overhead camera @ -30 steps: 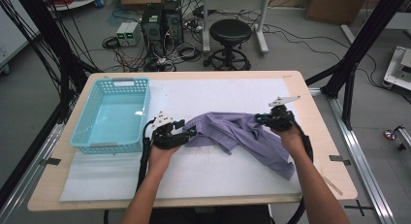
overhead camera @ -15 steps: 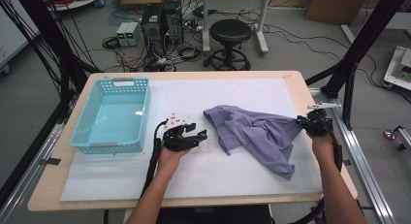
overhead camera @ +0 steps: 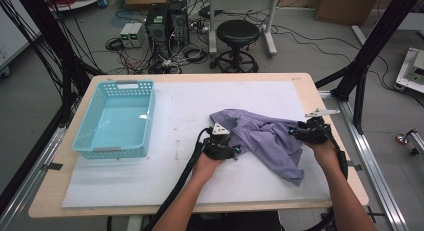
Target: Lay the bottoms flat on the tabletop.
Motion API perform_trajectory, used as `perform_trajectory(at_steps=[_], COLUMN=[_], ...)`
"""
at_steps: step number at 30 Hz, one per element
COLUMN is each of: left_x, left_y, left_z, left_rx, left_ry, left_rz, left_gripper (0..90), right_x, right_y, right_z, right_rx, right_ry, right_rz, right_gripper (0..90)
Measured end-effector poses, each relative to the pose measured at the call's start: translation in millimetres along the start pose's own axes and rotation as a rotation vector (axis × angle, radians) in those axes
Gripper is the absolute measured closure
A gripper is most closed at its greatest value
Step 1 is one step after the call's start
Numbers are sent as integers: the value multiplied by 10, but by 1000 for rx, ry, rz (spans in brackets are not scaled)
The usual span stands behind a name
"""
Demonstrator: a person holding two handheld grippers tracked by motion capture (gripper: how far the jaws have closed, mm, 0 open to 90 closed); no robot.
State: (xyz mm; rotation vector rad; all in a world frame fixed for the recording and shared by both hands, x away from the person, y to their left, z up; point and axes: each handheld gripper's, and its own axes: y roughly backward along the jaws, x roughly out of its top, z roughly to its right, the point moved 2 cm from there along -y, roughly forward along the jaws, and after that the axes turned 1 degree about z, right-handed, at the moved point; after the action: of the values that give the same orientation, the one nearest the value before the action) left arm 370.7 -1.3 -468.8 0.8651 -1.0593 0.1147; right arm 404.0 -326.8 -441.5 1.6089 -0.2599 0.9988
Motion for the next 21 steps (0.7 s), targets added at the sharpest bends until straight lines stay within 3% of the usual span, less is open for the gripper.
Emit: perform_trajectory(at_steps=[2, 3, 5, 9, 16, 21], left_x=[5, 11, 14, -15, -136, -164], left_y=[36, 71, 168, 428, 859, 980], left_z=[-17, -33, -105, -324, -732, -866], left_rx=[9, 15, 27, 80, 180, 222], left_ry=[-8, -10, -6, 11, 72, 99], left_rz=[-12, -5, 6, 11, 28, 52], left_gripper=[739, 770, 785, 785, 781, 779], right_x=[-30, -46, -79, -106, -262, -431], right_y=[-89, -124, -176, -141, 69, 277], right_z=[-44, -66, -104, -129, -169, -194], right_rx=[7, 18, 30, 35, 57, 102], right_ry=[17, 27, 52, 94, 139, 159], right_rz=[-37, -58, -100, -109, -146, -143], right_gripper=[534, 575, 675, 900, 900, 900])
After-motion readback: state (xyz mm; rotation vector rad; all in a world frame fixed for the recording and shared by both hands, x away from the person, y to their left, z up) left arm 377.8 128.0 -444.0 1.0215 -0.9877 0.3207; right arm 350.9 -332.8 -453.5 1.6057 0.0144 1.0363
